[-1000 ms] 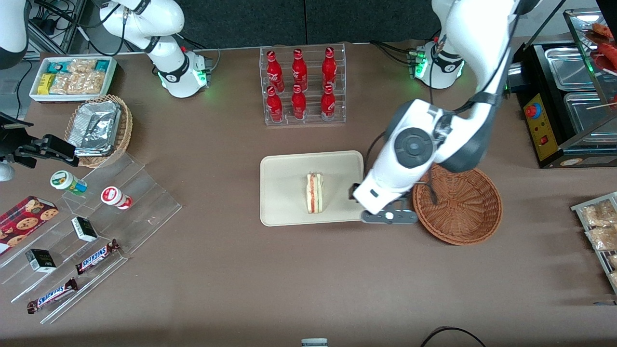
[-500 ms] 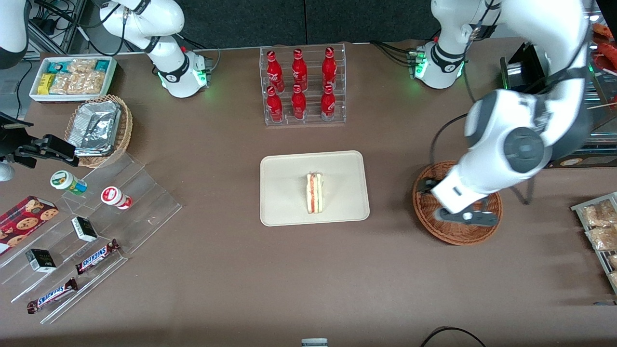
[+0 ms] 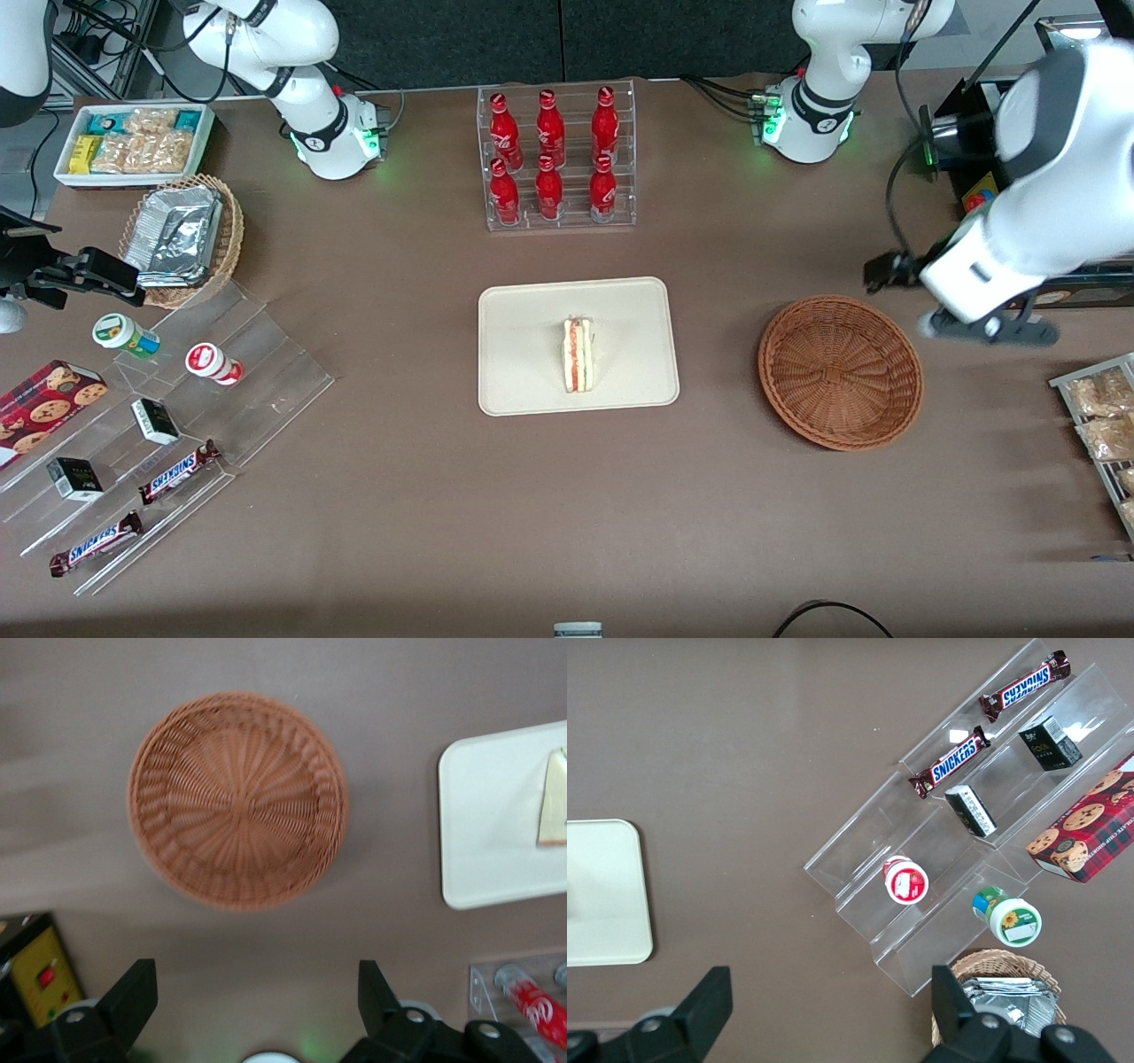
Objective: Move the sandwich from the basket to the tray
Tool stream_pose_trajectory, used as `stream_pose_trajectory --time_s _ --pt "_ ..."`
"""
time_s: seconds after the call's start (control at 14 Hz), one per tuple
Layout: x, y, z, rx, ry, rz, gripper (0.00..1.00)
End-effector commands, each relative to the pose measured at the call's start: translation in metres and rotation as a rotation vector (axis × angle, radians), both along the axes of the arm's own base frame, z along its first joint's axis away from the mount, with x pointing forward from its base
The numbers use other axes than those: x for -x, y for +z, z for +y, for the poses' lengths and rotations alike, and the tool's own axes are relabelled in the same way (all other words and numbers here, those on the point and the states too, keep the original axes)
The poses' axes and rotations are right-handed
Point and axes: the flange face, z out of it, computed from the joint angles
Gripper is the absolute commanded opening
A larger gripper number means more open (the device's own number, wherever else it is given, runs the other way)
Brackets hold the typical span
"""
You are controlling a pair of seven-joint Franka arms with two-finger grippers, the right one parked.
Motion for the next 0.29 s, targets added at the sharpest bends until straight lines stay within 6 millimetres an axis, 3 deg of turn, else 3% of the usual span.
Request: stream_pose_trajectory --time_s 0.0,0.21 --pt "0.040 0.038 0.007 -0.022 -0.006 -0.003 1.00" --pt "0.050 0.051 0.022 -0.030 0.021 0.003 1.00"
